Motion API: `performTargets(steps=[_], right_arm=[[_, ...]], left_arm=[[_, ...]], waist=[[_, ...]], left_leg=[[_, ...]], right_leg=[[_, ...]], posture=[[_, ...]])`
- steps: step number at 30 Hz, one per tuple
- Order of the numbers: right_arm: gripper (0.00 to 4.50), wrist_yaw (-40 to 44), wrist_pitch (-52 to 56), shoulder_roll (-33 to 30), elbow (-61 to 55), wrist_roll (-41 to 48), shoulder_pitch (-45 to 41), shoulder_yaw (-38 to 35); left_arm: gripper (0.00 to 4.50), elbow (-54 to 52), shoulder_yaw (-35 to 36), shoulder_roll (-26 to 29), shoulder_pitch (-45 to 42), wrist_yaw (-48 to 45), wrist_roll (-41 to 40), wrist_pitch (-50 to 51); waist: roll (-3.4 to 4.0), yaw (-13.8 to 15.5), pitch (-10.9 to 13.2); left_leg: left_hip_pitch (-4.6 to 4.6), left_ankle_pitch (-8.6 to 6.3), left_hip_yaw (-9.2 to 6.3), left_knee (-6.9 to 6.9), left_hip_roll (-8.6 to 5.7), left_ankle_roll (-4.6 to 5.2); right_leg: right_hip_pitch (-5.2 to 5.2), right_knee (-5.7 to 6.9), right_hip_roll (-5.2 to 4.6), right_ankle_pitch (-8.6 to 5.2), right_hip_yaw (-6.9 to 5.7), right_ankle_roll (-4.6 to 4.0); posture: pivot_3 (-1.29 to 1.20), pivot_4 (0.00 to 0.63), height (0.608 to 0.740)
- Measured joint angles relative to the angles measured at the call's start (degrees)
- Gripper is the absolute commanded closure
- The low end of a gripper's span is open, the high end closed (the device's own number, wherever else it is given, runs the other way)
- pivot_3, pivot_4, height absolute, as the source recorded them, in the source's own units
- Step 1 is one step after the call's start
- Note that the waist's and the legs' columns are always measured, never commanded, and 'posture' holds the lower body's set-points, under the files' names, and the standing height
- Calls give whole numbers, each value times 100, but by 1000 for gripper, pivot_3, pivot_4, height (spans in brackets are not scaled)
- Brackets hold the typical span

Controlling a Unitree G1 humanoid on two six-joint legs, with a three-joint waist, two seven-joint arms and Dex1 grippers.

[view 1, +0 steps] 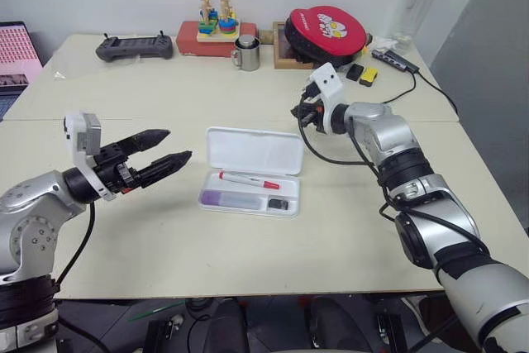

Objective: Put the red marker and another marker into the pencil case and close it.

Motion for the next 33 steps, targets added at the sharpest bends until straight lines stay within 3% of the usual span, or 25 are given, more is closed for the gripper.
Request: performTargets(steps=[5,14,24,33], right_arm=[[4480,560,-25,-16,-203,-111,27,112],[4480,1870,313,-640,-2252,-105,825,662],[4480,2231,634,-742,-3178,-94,1275,880],[4480,1837,699,-422,-3707,-543,1993,1784]], left_arm=[[0,2,-1,2,-1,0,-3,0],[0,60,-28,1,-94,10,2,-14],[0,4,-55,48,-14,-83,1,4],[0,-119,-156,83,168,-162,9,9]], waist=[[0,-1,0],[0,12,0],[-1,4,-1],[-1,5,-1]], left_leg=[[0,0,-1,3,0,0],[1,0,-4,5,0,0],[3,0,-3,8,0,-1],[5,1,-3,11,1,-1]], right_leg=[[0,2,0,0,-1,1],[3,2,1,0,-3,1],[4,2,1,0,-1,2],[3,3,2,0,0,4]], posture=[[0,150,740],[0,150,740],[0,150,740],[0,150,740]])
